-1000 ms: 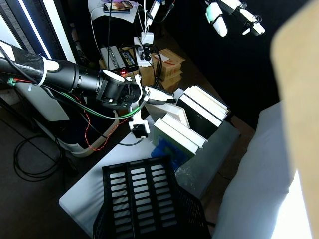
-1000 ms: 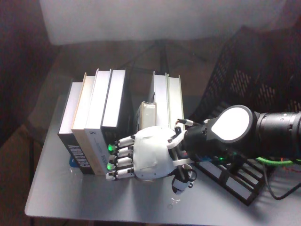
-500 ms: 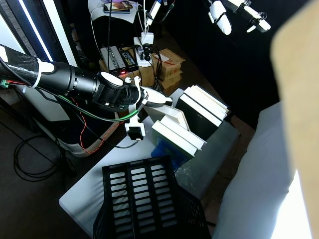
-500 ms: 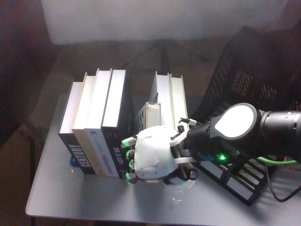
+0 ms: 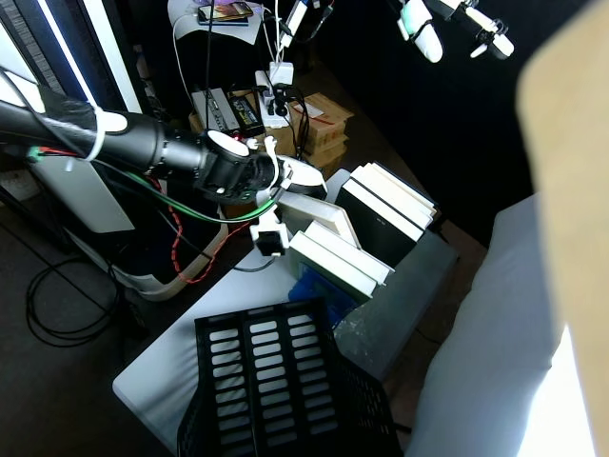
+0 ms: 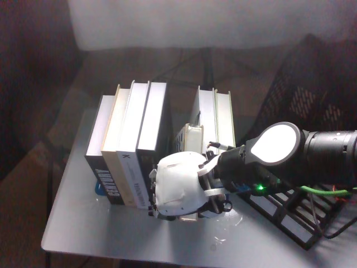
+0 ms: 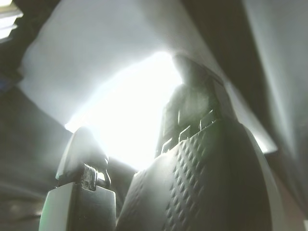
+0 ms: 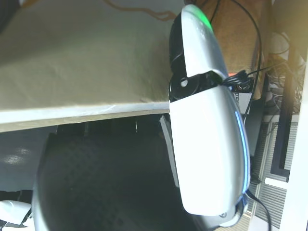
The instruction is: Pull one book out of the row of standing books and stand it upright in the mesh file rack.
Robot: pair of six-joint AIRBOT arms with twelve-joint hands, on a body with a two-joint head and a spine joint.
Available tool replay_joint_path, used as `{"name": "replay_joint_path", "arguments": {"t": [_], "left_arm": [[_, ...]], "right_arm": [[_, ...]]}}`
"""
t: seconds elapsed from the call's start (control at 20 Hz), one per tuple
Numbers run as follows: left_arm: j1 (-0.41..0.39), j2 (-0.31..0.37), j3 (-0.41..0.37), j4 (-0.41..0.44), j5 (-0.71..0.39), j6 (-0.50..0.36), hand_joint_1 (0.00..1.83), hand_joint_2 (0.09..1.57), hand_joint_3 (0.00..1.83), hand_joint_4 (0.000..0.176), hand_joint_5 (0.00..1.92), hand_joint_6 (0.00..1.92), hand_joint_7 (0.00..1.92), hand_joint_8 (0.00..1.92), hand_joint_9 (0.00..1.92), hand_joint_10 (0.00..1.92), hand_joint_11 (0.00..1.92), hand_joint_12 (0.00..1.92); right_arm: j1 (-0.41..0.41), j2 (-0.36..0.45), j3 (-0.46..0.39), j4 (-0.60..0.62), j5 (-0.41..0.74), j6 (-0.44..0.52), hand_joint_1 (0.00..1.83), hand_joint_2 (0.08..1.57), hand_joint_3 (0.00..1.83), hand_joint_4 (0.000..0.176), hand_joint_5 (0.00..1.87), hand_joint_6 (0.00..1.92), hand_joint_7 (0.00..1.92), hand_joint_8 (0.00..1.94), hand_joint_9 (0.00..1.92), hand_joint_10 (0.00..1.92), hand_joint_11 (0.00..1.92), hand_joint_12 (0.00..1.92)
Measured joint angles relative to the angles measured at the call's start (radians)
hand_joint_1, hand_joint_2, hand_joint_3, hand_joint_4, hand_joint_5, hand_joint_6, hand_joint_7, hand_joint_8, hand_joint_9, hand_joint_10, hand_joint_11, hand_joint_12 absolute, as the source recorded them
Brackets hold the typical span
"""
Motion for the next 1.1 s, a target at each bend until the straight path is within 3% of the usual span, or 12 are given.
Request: {"name": "replay_joint_path", "arguments": {"t": [0.1,0.2,0.35,0.45,0.7,0.8,0.85,0.9,0.95,1.0,1.05,1.1], "left_arm": [[0.000,0.000,0.000,0.000,0.000,0.000,0.35,1.41,0.00,0.048,0.09,0.03,0.16,0.01,0.00,0.37,0.00,1.92],[0.000,0.000,0.000,-0.003,0.000,0.000,0.35,1.41,0.00,0.046,0.09,0.03,0.21,0.04,0.00,0.61,0.00,1.92],[0.000,0.000,0.000,0.002,-0.006,0.000,0.36,1.40,0.00,0.057,0.10,0.04,0.19,0.02,0.00,0.52,0.00,1.92],[0.000,0.000,0.000,0.002,-0.011,0.000,0.35,1.40,0.00,0.050,0.10,0.04,0.24,0.04,0.00,0.69,0.00,1.92],[0.000,0.000,0.000,0.002,-0.013,0.000,0.37,1.40,0.00,0.053,0.10,0.04,0.15,0.00,0.00,0.32,0.00,1.92],[0.000,0.000,0.000,0.002,-0.014,0.000,0.39,1.40,0.00,0.046,0.10,0.04,0.19,0.02,0.00,0.43,0.00,1.92],[0.000,0.000,0.000,0.001,-0.015,0.000,0.40,1.40,0.00,0.038,0.10,0.04,0.19,0.02,0.00,0.45,0.00,1.92],[0.000,0.000,0.000,0.001,-0.015,0.000,0.41,1.40,0.00,0.040,0.10,0.04,0.15,0.02,0.00,0.31,0.00,1.92],[0.000,0.000,0.000,0.002,-0.015,-0.001,0.40,1.40,0.00,0.049,0.10,0.04,0.12,0.01,0.00,0.20,0.00,1.92],[0.000,0.000,0.000,0.002,-0.015,-0.001,0.40,1.40,0.00,0.038,0.10,0.04,0.12,0.01,0.00,0.18,0.00,1.92],[0.000,0.000,0.000,0.002,-0.016,-0.001,0.39,1.40,0.00,0.037,0.11,0.04,0.13,0.01,0.00,0.25,0.00,1.92],[0.000,0.000,0.000,0.002,-0.016,-0.001,0.38,1.40,0.00,0.039,0.10,0.04,0.13,0.01,0.00,0.25,0.00,1.92]], "right_arm": [[-0.001,0.003,0.000,0.001,-0.003,0.003,1.16,1.07,0.00,0.000,0.47,0.74,0.58,0.42,0.54,0.79,0.25,1.65],[-0.005,0.011,0.001,0.003,-0.009,0.007,1.04,1.02,0.00,0.000,0.20,0.47,0.33,0.09,0.20,0.68,0.01,1.54],[-0.005,0.021,0.002,-0.014,-0.037,-0.006,0.75,1.09,0.00,0.000,0.00,0.01,0.01,0.00,0.00,0.03,0.00,0.13],[-0.005,0.021,0.002,-0.007,-0.040,-0.009,0.86,1.01,0.00,0.000,0.00,0.00,0.00,0.00,0.00,0.00,0.00,0.01],[-0.005,0.021,0.002,-0.008,-0.041,-0.010,1.01,1.00,0.00,0.000,0.00,0.00,0.00,0.00,0.00,0.00,0.00,0.00],[-0.005,0.021,0.002,-0.008,-0.041,-0.010,1.06,0.98,0.00,0.000,0.01,0.00,0.00,0.00,0.00,0.00,0.02,0.01],[-0.005,0.021,0.002,-0.008,-0.041,-0.010,1.06,1.00,0.00,0.000,0.02,0.01,0.02,0.01,0.02,0.01,0.04,0.02],[-0.006,0.021,0.005,-0.008,-0.038,-0.011,1.19,0.94,0.00,0.000,0.42,0.09,0.50,0.00,0.47,0.22,0.20,1.03],[-0.006,0.020,0.009,0.002,-0.035,-0.008,1.16,1.01,0.01,0.000,0.64,0.17,0.73,0.05,0.67,0.35,0.27,1.45],[-0.010,0.018,0.013,0.004,-0.035,-0.007,1.15,1.11,0.00,0.000,0.89,0.85,1.04,1.17,1.06,1.42,0.95,1.83],[-0.013,0.013,0.015,0.007,-0.035,-0.008,1.15,1.13,0.01,0.000,0.92,1.04,1.26,1.70,1.39,1.82,1.44,1.90],[-0.012,0.007,0.013,0.008,-0.021,-0.028,1.15,1.14,0.00,0.000,0.93,1.07,1.20,1.66,1.38,1.89,1.48,1.92]]}}
